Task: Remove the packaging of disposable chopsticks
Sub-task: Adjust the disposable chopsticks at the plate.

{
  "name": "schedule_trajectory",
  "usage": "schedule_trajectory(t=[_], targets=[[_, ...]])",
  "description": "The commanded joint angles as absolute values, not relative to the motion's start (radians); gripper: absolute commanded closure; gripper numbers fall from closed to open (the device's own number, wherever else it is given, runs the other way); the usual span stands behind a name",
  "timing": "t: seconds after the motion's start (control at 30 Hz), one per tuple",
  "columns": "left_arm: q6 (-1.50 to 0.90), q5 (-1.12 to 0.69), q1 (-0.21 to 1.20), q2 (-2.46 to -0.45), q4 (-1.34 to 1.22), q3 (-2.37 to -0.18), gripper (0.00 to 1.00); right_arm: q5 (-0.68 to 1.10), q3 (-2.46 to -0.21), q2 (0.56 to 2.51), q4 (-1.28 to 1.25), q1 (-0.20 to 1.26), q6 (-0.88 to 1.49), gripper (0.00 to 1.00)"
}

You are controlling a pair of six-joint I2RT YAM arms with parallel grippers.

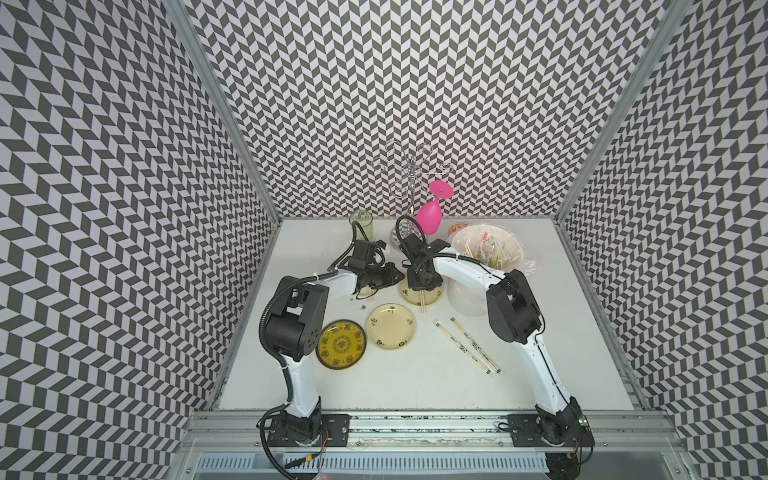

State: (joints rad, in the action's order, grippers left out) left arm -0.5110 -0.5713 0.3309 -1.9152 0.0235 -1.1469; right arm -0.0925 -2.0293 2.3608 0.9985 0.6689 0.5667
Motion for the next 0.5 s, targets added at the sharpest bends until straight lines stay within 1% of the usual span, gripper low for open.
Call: schedule_trajectory(t=[0.0, 0.33, 0.47], targets=[[-0.511, -0.581, 0.325, -1.923, 0.011, -1.170, 0.84, -0.099, -2.048, 2.369, 0.994, 0.664, 0.574, 0.69], [-0.509, -0.580, 0.325, -1.920, 0.012, -1.171, 0.84, -0.123, -2.040, 2.318, 0.994, 0.664, 0.584, 0.61], [-0.509, -0.579, 0.325, -1.918, 0.013, -1.170, 0.84, -0.125, -2.035, 2.317, 1.005, 0.664, 0.582, 0.61]])
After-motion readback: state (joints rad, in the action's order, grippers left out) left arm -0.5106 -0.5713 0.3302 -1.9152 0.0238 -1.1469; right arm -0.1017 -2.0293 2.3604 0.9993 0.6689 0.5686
